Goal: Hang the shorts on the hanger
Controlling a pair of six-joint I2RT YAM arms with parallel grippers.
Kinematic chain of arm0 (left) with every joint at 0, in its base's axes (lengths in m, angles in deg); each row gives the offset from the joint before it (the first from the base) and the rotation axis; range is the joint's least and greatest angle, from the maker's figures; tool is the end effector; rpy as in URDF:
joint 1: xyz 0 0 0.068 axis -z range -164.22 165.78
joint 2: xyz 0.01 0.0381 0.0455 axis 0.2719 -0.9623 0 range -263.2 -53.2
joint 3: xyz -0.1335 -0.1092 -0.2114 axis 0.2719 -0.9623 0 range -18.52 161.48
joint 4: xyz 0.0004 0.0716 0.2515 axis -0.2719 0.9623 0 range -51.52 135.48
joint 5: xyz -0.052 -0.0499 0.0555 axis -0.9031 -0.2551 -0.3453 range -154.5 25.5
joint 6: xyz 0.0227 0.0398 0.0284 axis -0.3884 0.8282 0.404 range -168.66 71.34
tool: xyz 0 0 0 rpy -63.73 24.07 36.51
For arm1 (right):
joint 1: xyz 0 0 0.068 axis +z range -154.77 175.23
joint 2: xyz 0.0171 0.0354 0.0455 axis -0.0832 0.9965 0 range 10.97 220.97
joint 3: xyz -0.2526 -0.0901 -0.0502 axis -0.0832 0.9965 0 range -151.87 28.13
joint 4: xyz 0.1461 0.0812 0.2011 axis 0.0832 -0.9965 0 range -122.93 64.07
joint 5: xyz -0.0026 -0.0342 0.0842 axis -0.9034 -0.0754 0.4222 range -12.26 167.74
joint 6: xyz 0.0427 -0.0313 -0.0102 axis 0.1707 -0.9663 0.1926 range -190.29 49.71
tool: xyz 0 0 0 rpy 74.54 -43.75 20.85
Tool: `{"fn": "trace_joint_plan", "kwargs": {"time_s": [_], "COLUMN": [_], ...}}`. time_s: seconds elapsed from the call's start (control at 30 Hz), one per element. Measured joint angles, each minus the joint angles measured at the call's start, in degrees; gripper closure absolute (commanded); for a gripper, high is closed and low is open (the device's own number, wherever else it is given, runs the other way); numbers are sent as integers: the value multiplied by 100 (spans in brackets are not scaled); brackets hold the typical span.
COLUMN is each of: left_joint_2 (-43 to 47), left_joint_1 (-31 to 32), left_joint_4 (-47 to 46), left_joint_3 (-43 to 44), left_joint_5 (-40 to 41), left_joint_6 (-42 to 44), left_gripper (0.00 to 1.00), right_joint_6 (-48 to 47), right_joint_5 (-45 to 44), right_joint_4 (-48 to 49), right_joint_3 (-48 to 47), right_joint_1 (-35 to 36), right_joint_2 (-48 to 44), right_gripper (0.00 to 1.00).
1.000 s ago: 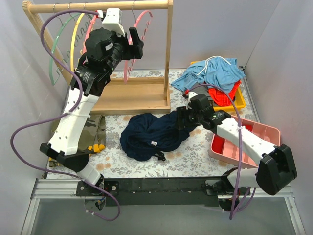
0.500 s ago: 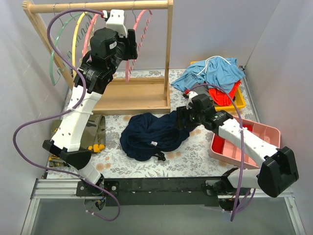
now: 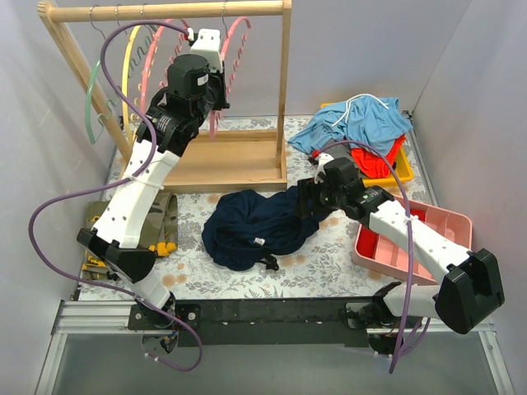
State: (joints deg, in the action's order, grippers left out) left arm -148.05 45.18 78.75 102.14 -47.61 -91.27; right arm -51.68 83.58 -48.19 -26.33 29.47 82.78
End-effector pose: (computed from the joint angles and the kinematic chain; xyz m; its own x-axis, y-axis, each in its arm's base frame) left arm 0.3026 -0.1586 0.5104 -0.3121 -0.5677 -0.7618 0.0181 0.7981 -0.6022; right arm 0.2242 0.1570 0.2787 -0.6989 -0.0917 -0.7093 -0.4238 0.8521 0.3073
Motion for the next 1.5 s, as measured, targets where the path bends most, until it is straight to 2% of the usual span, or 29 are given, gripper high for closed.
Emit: {"fn": "trace_joint_plan", "kwargs": {"time_s": [0.03,0.6,0.93,1.23,1.5], "left_joint_2": [0,162,654,1410,2850], "left_joint_1": [0,2,0,0,-4], "left_joint_4": [-7,-389,-826,-916,-776], "left_joint_3": [0,-4,-527,-1405,-2750], "left_joint_5": [13,151,122,35,-343], "left_joint_6": [15,205,160,9,-249], "left_gripper": [100,100,100,100,100], "right_joint_6": [0,-81,-101,-111,-122], "right_joint_5": [0,-7,-7,-35,-245], "right_joint_4": [-2,-13,-13,-17,111], "right_joint_3": [0,0,0,0,391], "right_joint_1": [0,0,0,0,0], "right_joint_2": [0,-90,-90,-175,-782], "right_gripper": [27,27,27,27,30]}}
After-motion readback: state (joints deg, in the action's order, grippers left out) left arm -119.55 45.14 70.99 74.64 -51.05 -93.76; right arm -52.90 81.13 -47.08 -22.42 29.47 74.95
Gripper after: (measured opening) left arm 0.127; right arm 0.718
